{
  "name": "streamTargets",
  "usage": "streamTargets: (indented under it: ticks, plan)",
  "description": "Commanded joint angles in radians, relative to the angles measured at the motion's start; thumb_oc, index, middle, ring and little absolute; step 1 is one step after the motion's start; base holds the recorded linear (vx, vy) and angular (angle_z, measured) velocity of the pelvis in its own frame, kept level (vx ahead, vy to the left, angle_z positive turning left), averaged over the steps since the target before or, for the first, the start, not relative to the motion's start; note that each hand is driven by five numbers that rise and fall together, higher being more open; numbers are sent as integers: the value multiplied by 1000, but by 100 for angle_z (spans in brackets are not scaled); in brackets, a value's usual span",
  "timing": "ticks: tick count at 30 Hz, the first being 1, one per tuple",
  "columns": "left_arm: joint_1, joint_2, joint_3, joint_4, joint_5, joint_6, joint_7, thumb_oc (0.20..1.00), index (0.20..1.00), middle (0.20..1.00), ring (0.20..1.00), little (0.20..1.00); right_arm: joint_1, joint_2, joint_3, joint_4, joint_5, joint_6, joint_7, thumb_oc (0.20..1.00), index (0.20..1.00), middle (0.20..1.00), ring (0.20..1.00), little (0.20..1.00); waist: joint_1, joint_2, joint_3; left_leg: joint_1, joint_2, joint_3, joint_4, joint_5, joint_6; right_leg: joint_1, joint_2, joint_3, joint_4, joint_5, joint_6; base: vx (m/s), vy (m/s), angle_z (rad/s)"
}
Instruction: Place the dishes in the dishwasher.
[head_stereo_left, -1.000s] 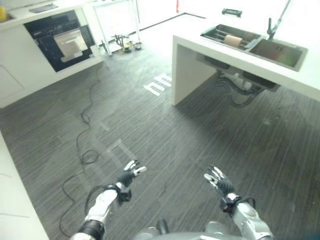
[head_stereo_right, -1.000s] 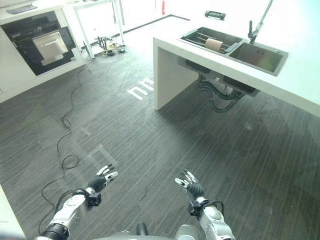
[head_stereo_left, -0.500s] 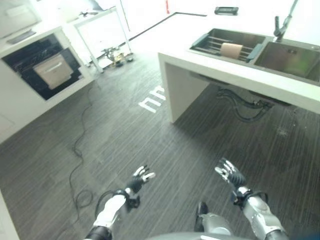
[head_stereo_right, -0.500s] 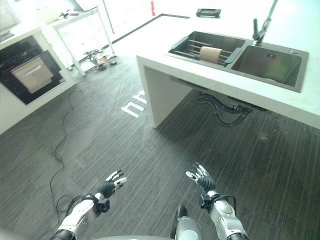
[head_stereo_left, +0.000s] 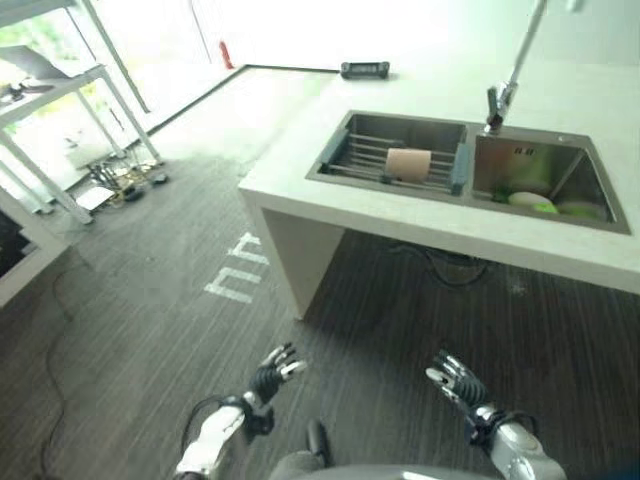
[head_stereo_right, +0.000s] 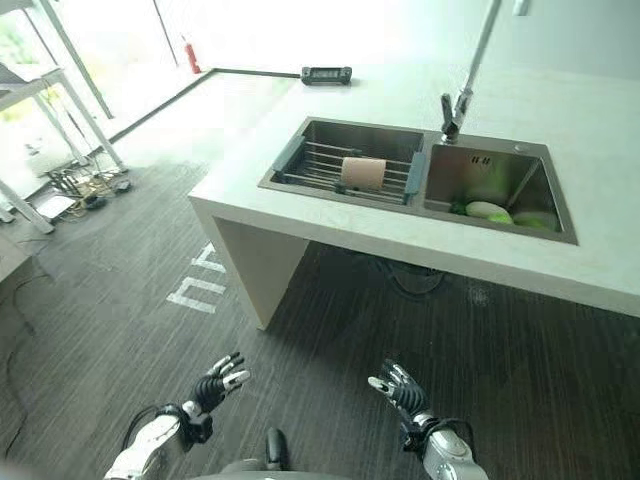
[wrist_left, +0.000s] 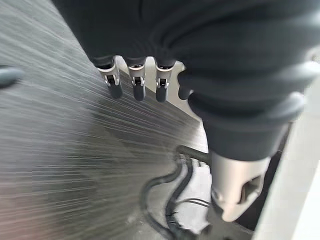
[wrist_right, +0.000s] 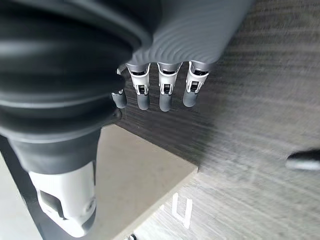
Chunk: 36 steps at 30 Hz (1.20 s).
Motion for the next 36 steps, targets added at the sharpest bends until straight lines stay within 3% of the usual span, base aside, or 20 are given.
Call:
streamTargets:
  ticks: [1,8,11,12,13,14,15,17,20,23,24,25,27,31,32,34,35,36]
  plan:
    - [-18,25,2,-24,15,-43,-22,1000,1000,1000,1000,1000,-66,1,-29,-57,17,-56,5,1000,1000,1000,1000,1000,25,26,5,76,29,-29,14,-139,-92,-74,69,-14,-69,153,-18,125,111,22]
    - [-26,39,-23,-30,40,-37,-26,1000,1000,1000,1000,1000,-52,15,-37,-52,15,-66,-15,1000,1000,1000,1000,1000,1,24,10,98,-17,-23,3,-165,-42,-134,59,19,18,206,9,66,100,-11]
    - [-19,46,-32,-42,46,-29,-32,1000,1000,1000,1000,1000,-52,18,-47,-70,48,-64,-25,1000,1000,1000,1000,1000,-1,29,23,98,-39,-2,3,-171,-9,-205,64,-2,205,251,36,41,192,-34]
    - [-13,47,-31,-42,43,-29,-3,1000,1000,1000,1000,1000,-48,23,-51,-79,36,-58,-10,1000,1000,1000,1000,1000,1,35,41,108,-37,24,3,-179,-11,-289,6,-60,323,314,49,43,114,-90]
    - [-13,46,-30,-40,40,-31,0,1000,1000,1000,1000,1000,-49,24,-50,-76,35,-58,-5,1000,1000,1000,1000,1000,1,35,43,111,-36,27,3,-181,-14,-295,-7,-70,318,321,49,76,48,-107]
    - [-12,45,-21,-36,34,-35,-1,1000,1000,1000,1000,1000,-54,24,-48,-68,27,-56,9,1000,1000,1000,1000,1000,3,33,47,122,-32,40,3,-187,-22,-303,-43,-98,274,338,49,113,-177,-86]
    - [-3,48,-3,-47,48,-38,-10,1000,1000,1000,1000,1000,-56,29,-40,-71,3,-53,16,1000,1000,1000,1000,1000,3,20,56,152,-26,66,3,-205,-40,-309,-118,-142,122,407,61,144,-271,-78]
    - [19,61,9,-61,63,-59,-18,1000,1000,1000,1000,1000,-61,35,-32,-79,-2,-40,10,1000,1000,1000,1000,1000,10,5,70,198,-6,102,3,-241,-54,-307,-211,-197,0,476,86,156,-423,-47]
    - [22,63,5,-56,59,-57,-37,1000,1000,1000,1000,1000,-67,31,-20,-68,4,-44,3,1000,1000,1000,1000,1000,16,-4,58,231,26,138,3,-246,-68,-237,-190,-230,-98,452,93,161,-417,-16]
    - [23,47,-3,-52,72,-52,-26,1000,1000,1000,1000,1000,-68,30,-13,-67,3,-35,-7,1000,1000,1000,1000,1000,16,-4,44,242,47,147,3,-230,-81,-173,-114,-230,-163,368,73,140,-285,-4]
    - [23,27,-6,-43,69,-48,-9,1000,1000,1000,1000,1000,-68,22,-12,-65,0,-24,-2,1000,1000,1000,1000,1000,12,-8,34,241,54,146,24,-225,-91,-137,-65,-213,-193,328,47,164,-273,-21]
    - [23,23,-7,-43,65,-46,-4,1000,1000,1000,1000,1000,-68,19,-11,-66,-2,-22,-1,1000,1000,1000,1000,1000,10,-10,31,234,54,142,43,-230,-94,-132,-53,-204,-198,321,39,220,-343,-25]
    - [17,-2,-12,-32,49,-47,24,1000,1000,1000,1000,1000,-72,0,-10,-62,-14,-5,14,1000,1000,1000,1000,1000,6,-20,27,180,50,126,174,-251,-109,-105,-16,-175,-209,289,0,161,-241,-38]
    - [3,-23,4,-26,35,-50,19,1000,1000,1000,1000,1000,-67,-33,-26,-55,-28,4,34,1000,1000,1000,1000,1000,18,-29,49,15,76,76,469,-190,-135,-62,14,-136,-215,247,-53,115,-101,-48]
    - [3,-22,8,-28,35,-48,15,1000,1000,1000,1000,1000,-65,-35,-31,-50,-26,3,36,1000,1000,1000,1000,1000,20,-30,48,-7,78,65,459,-176,-133,-58,18,-125,-219,244,-55,146,100,-31]
    - [8,-28,10,-23,32,-53,14,1000,1000,1000,1000,1000,-80,-37,-31,-22,-25,-4,40,1000,1000,1000,1000,1000,26,-19,46,19,100,53,311,-171,-136,-45,26,-105,-242,243,-44,276,394,-46]
    - [13,-37,-1,-22,25,-61,21,1000,1000,1000,1000,1000,-71,-41,-30,-24,-29,-14,31,1000,1000,1000,1000,1000,23,10,48,24,215,45,113,-28,-199,-23,16,-90,-263,238,-24,372,716,-47]
    - [3,-37,-7,-15,28,-57,13,1000,1000,1000,1000,1000,-62,-43,-32,-25,-28,-22,23,1000,1000,1000,1000,1000,11,15,42,56,235,101,48,-34,-204,-18,-15,-129,-263,240,-8,384,781,-17]
